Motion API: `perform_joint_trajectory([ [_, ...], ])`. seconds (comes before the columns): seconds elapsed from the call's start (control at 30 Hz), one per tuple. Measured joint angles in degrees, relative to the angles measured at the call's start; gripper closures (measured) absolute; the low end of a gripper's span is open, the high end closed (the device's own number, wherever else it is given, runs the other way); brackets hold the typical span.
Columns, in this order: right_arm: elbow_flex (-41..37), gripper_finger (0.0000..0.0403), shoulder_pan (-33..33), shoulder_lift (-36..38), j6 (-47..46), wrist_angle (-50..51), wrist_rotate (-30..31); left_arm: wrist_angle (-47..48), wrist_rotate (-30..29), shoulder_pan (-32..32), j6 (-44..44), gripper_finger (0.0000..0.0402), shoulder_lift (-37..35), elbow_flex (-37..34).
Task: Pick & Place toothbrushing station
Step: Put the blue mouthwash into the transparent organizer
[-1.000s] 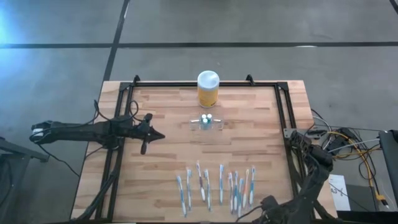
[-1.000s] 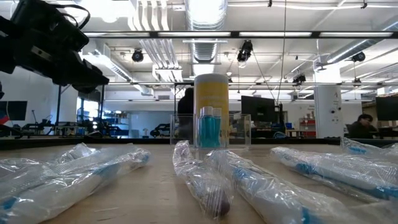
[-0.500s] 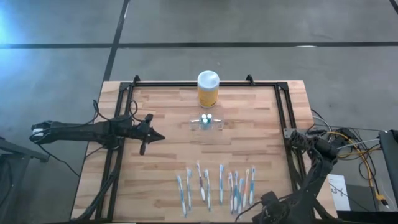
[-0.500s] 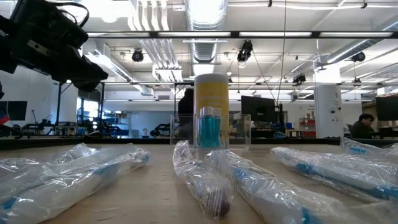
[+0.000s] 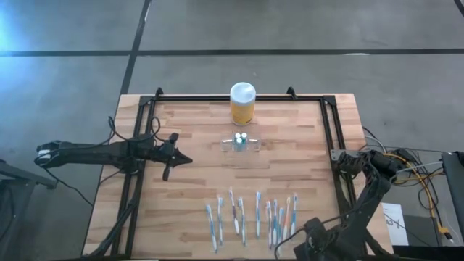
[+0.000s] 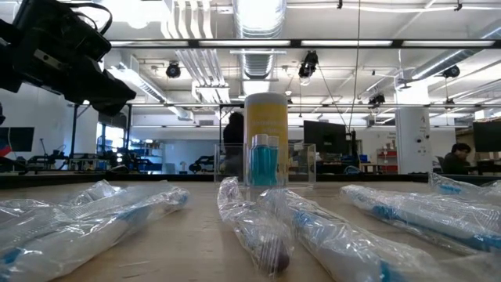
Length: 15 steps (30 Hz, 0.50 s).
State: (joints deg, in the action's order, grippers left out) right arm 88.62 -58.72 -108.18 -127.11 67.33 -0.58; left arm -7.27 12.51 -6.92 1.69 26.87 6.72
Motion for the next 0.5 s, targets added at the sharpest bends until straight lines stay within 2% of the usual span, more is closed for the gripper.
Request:
perform_joint_trajectory([
  [0.5, -0.02, 0.0165, 1.25, 0.0, 0.59, -0.68, 0.57, 0.05, 0.0, 0.0, 0.04, 0.0389, 0.0, -0.02],
])
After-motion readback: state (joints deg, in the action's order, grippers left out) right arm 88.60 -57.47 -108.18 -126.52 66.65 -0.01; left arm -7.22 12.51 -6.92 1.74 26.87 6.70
